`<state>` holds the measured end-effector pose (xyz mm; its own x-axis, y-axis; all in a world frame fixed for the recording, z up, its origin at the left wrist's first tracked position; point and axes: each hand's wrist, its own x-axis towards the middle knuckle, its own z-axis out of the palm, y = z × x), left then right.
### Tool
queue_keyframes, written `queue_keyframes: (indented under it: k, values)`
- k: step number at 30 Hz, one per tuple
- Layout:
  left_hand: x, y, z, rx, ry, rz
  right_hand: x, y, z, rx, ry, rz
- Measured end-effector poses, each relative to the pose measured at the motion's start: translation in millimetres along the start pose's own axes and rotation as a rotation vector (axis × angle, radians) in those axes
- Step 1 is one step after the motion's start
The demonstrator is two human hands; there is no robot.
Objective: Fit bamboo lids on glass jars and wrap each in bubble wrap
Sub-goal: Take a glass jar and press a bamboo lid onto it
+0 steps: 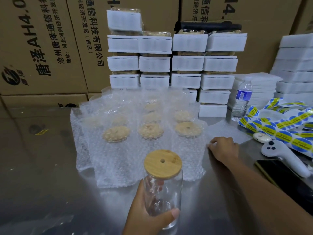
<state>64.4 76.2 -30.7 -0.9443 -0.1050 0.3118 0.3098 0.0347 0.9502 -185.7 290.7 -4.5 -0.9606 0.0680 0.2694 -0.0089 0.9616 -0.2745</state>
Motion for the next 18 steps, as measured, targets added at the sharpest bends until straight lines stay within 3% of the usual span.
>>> queue_keyframes:
  k: [5, 13, 18]
  values:
    - [-3.0, -3.8, 0.1, 0.021, 0.029, -0.025, -13.1, 0.2, -6.0, 0.163, 0.099, 0.03]
    - [-7.3, -3.6, 0.7, -0.012, 0.086, -0.06, -75.7, 7.2, -45.9, 0.816, 0.345, 0.049]
    - [-12.3, 2.9, 4.3, -0.021, 0.11, -0.055, -139.2, 3.3, -73.3, 0.983, 0.343, -0.116]
